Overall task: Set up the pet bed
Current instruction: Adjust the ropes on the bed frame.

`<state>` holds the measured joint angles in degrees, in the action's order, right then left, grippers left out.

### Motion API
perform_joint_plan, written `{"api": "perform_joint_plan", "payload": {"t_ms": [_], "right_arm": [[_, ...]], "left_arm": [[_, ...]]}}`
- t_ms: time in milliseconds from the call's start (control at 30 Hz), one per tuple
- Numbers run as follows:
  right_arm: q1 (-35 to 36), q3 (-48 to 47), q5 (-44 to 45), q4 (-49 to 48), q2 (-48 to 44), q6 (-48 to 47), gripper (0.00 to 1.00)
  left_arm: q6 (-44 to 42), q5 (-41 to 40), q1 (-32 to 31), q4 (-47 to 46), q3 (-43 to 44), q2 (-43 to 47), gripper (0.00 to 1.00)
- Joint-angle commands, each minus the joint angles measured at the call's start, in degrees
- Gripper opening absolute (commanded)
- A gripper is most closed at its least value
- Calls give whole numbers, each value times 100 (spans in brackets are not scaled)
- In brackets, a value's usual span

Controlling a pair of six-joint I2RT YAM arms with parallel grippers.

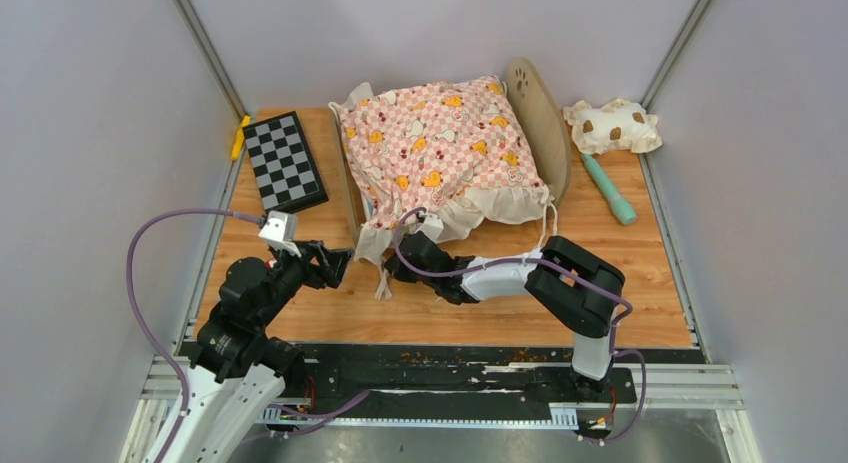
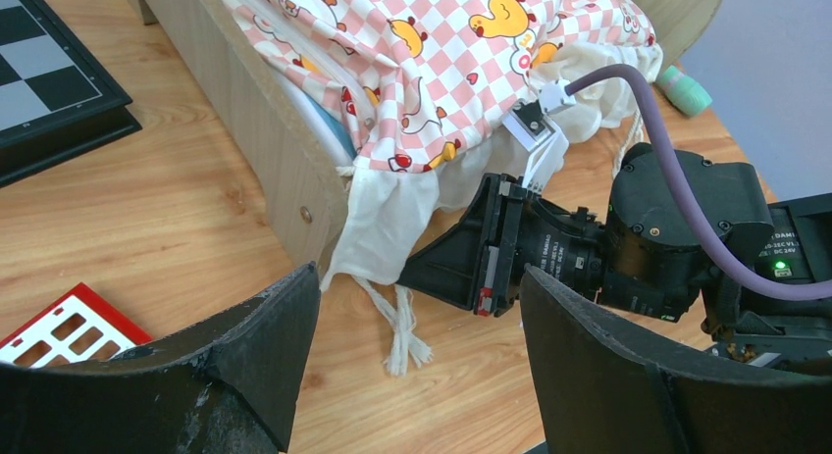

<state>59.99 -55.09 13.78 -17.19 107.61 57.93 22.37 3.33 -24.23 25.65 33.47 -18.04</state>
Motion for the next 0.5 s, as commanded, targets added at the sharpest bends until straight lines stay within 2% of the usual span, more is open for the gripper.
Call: {"api": "perform_joint_plan", "payload": {"t_ms": [0,233,467], "right_arm": [[48,29,647,240,-361,-400,0],[57,82,656,286,-349,-499,0],[75,175,595,265,-402,-650,5]], "left_arm": [[-80,15,6,-157,146,-69,81],[-93,13,6,-155,122,-87,82],[-137,13,6,-137,86,-94,82]]}}
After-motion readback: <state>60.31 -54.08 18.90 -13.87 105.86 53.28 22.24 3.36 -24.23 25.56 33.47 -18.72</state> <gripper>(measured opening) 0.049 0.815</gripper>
